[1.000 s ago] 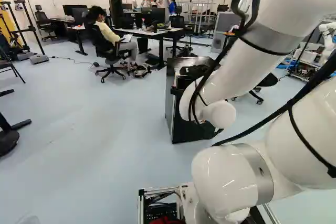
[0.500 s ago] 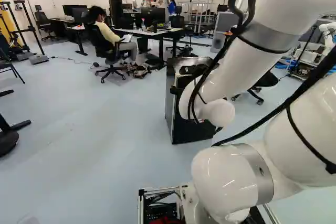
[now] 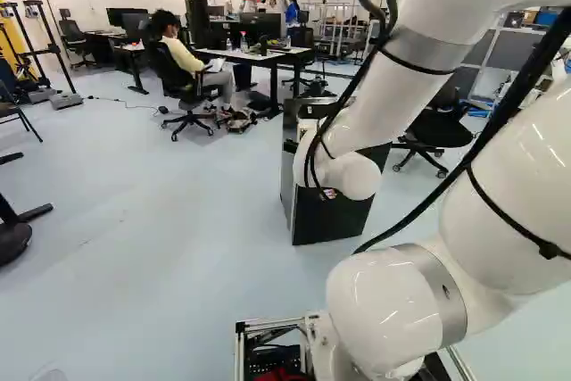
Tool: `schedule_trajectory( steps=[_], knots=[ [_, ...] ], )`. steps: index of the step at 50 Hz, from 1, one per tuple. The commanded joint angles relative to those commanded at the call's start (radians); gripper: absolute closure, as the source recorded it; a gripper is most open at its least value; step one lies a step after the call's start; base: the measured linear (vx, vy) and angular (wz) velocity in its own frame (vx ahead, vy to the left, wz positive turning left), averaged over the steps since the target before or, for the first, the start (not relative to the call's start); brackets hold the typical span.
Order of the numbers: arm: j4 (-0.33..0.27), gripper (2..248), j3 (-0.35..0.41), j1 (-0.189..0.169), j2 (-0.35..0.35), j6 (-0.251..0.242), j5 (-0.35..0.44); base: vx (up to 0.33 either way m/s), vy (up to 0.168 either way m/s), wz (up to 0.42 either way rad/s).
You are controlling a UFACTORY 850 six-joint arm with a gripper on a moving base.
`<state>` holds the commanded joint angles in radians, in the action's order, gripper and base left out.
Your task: Grab a drink from the fridge
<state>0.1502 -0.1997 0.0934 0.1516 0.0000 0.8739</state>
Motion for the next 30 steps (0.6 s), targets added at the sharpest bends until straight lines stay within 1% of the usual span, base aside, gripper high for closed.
schedule_trajectory(
  steps=[12, 30],
  knots=[
    [0.094, 3, -0.022, 0.046, -0.023, 0.0, 0.006, 0.0, 0.0, 0.0],
    [0.248, 3, -0.037, 0.116, -0.039, 0.0, 0.031, 0.0, 0.0, 0.0]
  ],
)
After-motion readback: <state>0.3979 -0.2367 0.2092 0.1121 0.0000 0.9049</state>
